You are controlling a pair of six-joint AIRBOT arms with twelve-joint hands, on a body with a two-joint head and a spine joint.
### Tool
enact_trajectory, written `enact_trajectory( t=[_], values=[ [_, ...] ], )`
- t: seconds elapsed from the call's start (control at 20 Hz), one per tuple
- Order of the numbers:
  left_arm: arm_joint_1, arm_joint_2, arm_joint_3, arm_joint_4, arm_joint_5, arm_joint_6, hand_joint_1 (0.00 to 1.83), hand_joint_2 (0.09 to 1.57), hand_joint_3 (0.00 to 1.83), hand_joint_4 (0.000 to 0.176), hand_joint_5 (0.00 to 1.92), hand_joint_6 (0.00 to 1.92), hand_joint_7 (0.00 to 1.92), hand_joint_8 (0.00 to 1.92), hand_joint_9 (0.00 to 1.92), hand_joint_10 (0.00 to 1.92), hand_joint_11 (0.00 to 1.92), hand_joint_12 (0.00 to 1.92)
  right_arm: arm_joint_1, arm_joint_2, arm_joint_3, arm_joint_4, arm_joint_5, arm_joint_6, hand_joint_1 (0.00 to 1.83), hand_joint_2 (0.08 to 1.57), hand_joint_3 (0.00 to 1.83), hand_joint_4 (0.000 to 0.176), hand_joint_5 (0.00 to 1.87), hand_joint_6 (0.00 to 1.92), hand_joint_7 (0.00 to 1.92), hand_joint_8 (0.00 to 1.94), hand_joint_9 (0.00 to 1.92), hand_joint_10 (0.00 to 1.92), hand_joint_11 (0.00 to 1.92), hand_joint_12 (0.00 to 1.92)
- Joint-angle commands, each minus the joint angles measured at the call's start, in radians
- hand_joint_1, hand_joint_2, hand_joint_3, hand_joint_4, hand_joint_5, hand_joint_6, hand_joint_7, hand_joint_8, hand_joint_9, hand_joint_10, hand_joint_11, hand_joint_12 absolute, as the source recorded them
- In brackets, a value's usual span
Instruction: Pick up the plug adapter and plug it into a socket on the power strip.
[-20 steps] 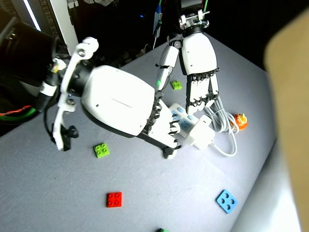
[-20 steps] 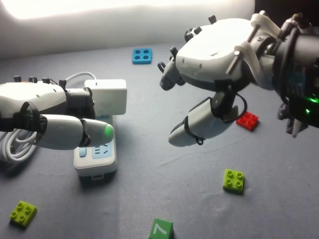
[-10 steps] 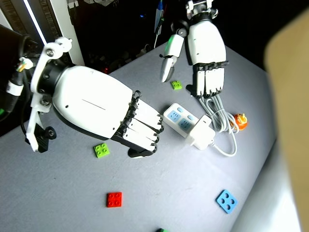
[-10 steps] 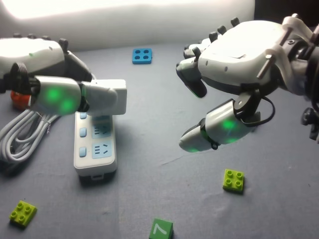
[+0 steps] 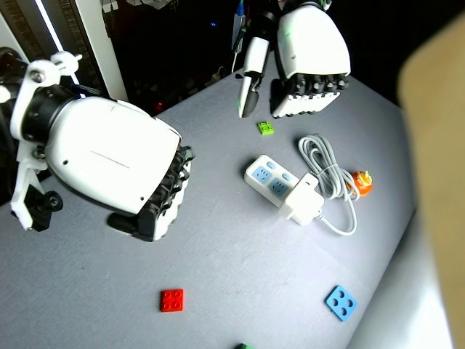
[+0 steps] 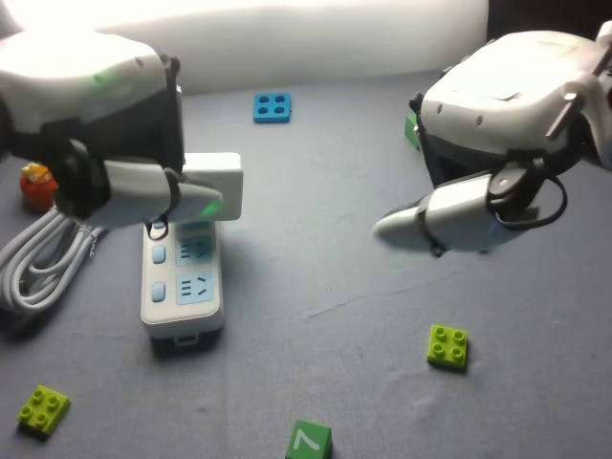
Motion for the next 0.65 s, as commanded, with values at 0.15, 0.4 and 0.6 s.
enact_trajectory(
  t=[0.15, 0.4, 0.6],
  values=[
    [-0.066, 0.008, -0.026, 0.021, -0.2, 0.028, 1.31, 1.33, 0.01, 0.05, 1.42, 1.92, 1.52, 1.92, 1.54, 1.92, 1.5, 1.92, 0.003, 0.034, -0.01, -0.038, 0.052, 0.004, 1.0, 1.36, 0.01, 0.015, 1.38, 1.92, 1.54, 1.94, 1.57, 1.92, 1.58, 1.92],
    [-0.087, 0.008, -0.036, 0.021, -0.236, 0.027, 1.34, 1.31, 0.0, 0.052, 1.45, 1.92, 1.5, 1.92, 1.51, 1.92, 1.45, 1.92, -0.009, 0.06, -0.01, -0.05, 0.093, 0.004, 1.1, 1.37, 0.01, 0.033, 1.39, 1.92, 1.52, 1.94, 1.54, 1.92, 1.56, 1.92],
    [-0.09, 0.008, -0.039, 0.021, -0.234, 0.027, 1.32, 1.32, 0.0, 0.041, 1.44, 1.92, 1.51, 1.92, 1.51, 1.92, 1.45, 1.92, -0.052, 0.088, -0.001, -0.387, 0.158, 0.254, 1.07, 1.38, 0.01, 0.032, 1.39, 1.92, 1.52, 1.94, 1.54, 1.92, 1.55, 1.92]
  ],
)
